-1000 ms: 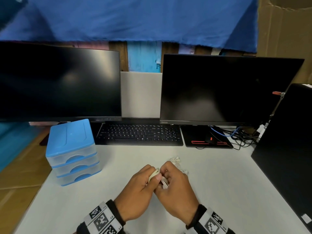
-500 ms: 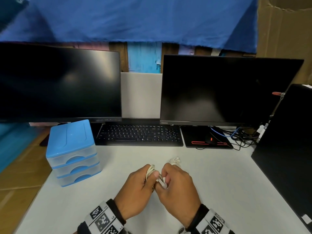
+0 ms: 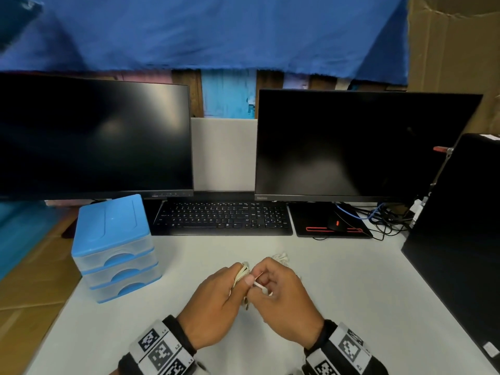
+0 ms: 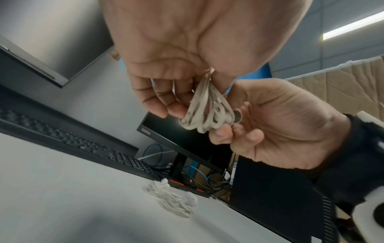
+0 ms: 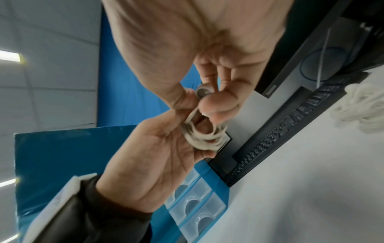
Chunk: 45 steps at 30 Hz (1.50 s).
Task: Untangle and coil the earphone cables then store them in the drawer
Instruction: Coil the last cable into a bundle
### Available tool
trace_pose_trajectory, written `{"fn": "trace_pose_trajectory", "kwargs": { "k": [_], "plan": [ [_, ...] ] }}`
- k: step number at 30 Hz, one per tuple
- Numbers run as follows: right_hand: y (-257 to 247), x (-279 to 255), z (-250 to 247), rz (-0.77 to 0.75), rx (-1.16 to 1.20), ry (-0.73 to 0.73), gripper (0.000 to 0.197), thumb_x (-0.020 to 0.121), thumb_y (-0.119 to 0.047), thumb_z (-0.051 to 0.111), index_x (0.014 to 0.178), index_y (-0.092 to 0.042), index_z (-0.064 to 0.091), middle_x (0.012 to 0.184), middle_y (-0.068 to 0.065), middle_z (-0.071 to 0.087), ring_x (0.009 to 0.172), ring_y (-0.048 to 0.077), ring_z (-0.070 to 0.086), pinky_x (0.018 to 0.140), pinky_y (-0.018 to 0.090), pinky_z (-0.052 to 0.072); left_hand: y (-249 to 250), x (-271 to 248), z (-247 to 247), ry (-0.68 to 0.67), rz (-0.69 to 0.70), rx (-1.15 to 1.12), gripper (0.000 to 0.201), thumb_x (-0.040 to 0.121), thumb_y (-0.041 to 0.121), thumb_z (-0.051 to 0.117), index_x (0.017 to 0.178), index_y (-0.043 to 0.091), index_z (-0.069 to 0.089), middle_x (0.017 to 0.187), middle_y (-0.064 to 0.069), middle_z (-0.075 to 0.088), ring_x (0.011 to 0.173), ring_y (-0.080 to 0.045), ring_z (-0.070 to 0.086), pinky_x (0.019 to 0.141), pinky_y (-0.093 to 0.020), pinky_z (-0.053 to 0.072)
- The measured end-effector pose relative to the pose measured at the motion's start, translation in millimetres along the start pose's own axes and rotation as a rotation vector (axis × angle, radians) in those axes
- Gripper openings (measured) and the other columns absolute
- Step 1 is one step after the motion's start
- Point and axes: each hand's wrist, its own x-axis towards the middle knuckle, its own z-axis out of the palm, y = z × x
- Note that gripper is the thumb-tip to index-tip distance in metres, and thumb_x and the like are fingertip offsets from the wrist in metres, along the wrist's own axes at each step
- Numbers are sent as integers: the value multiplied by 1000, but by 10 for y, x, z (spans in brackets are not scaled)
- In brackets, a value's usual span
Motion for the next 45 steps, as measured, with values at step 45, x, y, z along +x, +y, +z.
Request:
{"fn": "trace_pose_trajectory", "kwargs": {
  "k": [45],
  "plan": [
    [-98,-50,-73,-27,-122,-22,39,89,-23,41,121,-30,63,68,3,63,58,17,60,65,35,57,0,158,-309,-78,-289,-554,21,96,21,56,81,8,62,70,-1,54,69,-14,48,68,-26,45]
  ]
}}
